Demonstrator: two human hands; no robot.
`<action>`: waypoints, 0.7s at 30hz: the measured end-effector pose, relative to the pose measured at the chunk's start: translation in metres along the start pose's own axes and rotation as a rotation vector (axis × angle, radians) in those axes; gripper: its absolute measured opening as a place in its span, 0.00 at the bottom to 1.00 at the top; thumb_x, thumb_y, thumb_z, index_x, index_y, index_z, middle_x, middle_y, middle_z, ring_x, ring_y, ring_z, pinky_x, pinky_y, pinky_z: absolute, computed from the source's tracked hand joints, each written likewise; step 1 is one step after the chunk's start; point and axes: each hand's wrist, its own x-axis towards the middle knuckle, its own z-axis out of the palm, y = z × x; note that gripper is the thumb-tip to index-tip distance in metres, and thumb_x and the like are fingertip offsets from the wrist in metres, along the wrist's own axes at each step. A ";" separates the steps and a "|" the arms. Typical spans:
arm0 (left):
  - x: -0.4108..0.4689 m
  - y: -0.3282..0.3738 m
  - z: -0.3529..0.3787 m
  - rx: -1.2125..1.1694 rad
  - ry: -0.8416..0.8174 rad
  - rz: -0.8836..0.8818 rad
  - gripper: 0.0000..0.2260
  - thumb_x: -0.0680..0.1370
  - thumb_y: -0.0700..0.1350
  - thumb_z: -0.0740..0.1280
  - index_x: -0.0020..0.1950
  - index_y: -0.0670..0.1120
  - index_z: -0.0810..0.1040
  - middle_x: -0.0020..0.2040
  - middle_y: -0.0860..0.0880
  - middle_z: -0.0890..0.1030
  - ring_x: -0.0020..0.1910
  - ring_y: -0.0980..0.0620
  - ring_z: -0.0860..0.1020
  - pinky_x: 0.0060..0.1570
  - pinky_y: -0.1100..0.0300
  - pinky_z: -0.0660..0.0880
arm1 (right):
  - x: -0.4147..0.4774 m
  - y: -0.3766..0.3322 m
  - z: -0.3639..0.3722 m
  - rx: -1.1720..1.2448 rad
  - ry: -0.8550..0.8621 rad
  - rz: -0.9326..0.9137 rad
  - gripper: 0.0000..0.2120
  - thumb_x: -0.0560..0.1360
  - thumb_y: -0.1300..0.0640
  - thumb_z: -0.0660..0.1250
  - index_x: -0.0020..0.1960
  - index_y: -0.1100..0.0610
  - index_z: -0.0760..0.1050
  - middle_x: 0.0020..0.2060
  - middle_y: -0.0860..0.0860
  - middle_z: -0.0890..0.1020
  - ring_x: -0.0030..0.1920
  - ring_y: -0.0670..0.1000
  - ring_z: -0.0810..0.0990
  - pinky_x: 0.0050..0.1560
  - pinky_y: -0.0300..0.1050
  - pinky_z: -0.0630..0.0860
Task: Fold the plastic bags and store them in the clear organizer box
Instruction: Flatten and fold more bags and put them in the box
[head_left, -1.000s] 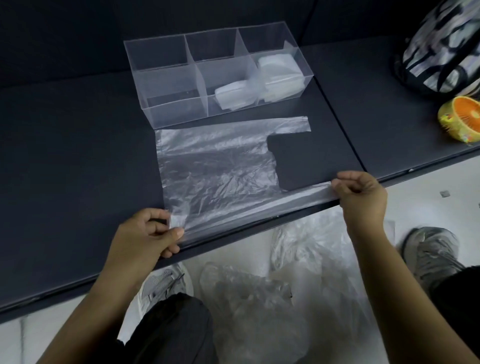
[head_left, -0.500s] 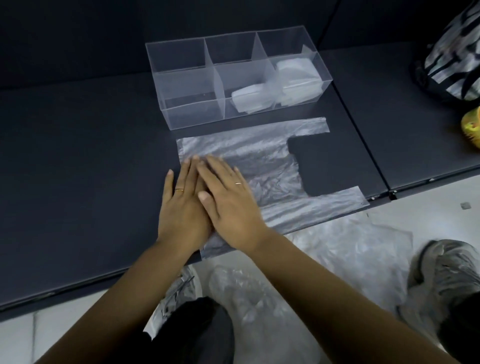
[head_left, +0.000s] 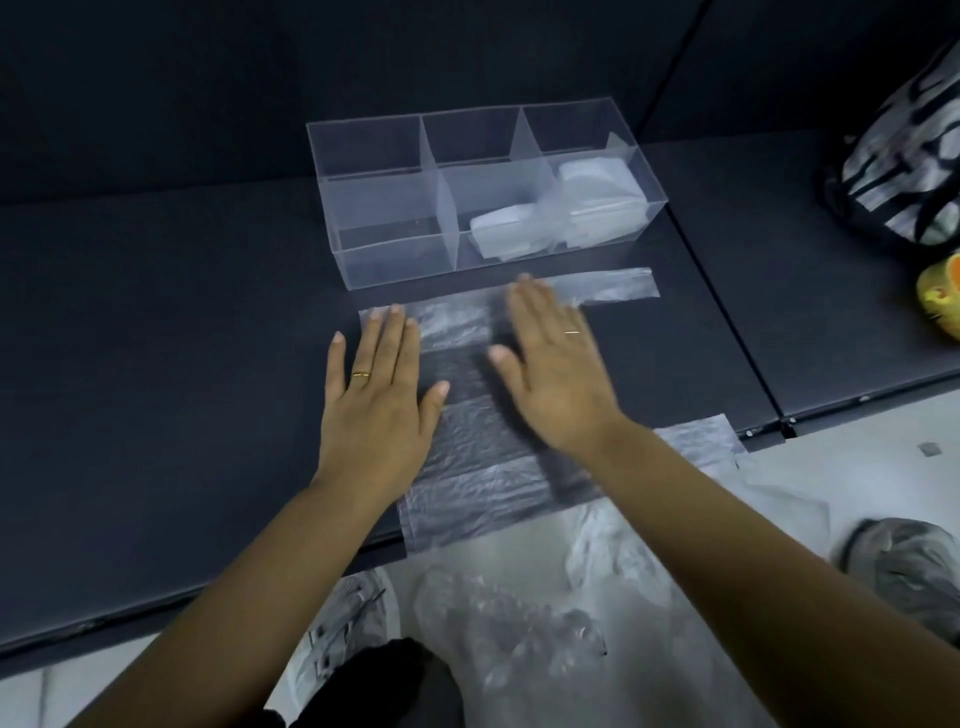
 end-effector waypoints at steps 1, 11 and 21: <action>0.006 -0.001 0.001 0.009 -0.020 -0.001 0.32 0.79 0.62 0.35 0.77 0.43 0.42 0.79 0.46 0.44 0.75 0.53 0.37 0.73 0.50 0.32 | 0.007 -0.016 0.006 0.052 -0.044 -0.098 0.29 0.81 0.45 0.51 0.78 0.57 0.51 0.78 0.54 0.52 0.78 0.52 0.48 0.75 0.48 0.39; 0.011 -0.006 0.004 0.069 -0.108 -0.019 0.35 0.75 0.63 0.33 0.76 0.44 0.36 0.79 0.46 0.40 0.77 0.50 0.38 0.73 0.49 0.31 | 0.032 0.110 -0.002 -0.145 -0.025 0.306 0.32 0.81 0.41 0.49 0.78 0.57 0.47 0.78 0.54 0.49 0.78 0.53 0.46 0.76 0.52 0.40; -0.096 -0.017 0.006 -0.085 -0.022 0.564 0.30 0.75 0.58 0.61 0.74 0.46 0.64 0.74 0.48 0.66 0.74 0.49 0.63 0.70 0.46 0.58 | -0.100 0.002 -0.008 0.193 -0.151 -0.295 0.40 0.73 0.33 0.61 0.76 0.56 0.60 0.76 0.53 0.61 0.76 0.51 0.58 0.75 0.53 0.53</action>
